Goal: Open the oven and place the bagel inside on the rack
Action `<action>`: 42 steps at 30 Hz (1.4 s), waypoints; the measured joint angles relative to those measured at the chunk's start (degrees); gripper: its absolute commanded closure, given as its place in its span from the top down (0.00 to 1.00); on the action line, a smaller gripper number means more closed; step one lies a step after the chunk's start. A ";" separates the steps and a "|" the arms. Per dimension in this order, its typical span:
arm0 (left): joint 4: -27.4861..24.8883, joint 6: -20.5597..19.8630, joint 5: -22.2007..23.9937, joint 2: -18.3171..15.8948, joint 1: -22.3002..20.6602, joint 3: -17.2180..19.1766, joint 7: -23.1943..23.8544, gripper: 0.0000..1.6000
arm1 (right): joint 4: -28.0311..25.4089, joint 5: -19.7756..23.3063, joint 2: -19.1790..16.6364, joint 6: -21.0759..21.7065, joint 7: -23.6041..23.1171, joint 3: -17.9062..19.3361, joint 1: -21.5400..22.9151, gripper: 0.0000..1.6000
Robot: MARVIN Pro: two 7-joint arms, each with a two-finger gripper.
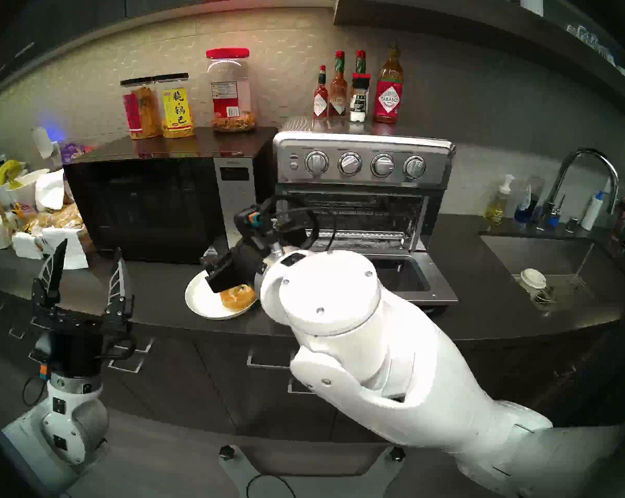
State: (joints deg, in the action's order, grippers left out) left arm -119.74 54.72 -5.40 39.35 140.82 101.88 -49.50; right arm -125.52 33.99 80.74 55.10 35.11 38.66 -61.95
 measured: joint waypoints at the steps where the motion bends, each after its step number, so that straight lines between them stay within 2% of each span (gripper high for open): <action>1: -0.02 0.00 0.00 0.00 0.03 0.03 0.00 1.00 | 0.00 0.75 0.82 0.00 0.89 0.61 -0.02 1.00; 5: -0.04 0.00 0.00 0.00 0.14 0.08 0.00 1.00 | -0.06 2.49 1.53 0.00 2.61 0.62 0.04 1.00; 8: -0.05 0.00 0.00 0.00 0.24 0.08 0.00 1.00 | -0.68 4.17 1.33 0.00 3.90 -0.85 -0.21 1.00; 14: -0.05 0.00 0.00 0.00 0.35 0.10 0.00 1.00 | -2.00 8.11 -1.07 0.00 5.99 -4.66 -1.15 1.00; 22: -0.07 0.00 0.00 0.00 0.46 0.14 0.00 1.00 | -2.75 13.99 -3.77 0.00 10.79 -7.56 -0.30 1.00; 24: -0.07 0.00 0.00 0.00 0.49 0.14 0.00 1.00 | -2.27 16.03 -4.44 0.00 11.89 -8.05 0.97 1.00; 32: -0.08 0.00 0.01 -0.01 0.54 0.16 0.00 1.00 | 2.14 19.85 -4.97 0.00 13.88 -9.74 5.03 1.00; 42: -0.09 0.00 0.03 -0.01 0.61 0.19 0.00 1.00 | 8.23 22.59 -3.18 -0.01 14.41 -14.41 7.64 1.00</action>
State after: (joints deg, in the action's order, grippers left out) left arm -119.83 54.72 -5.37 39.34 141.43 102.07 -49.50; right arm -117.29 56.57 77.56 55.09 49.52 24.25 -54.31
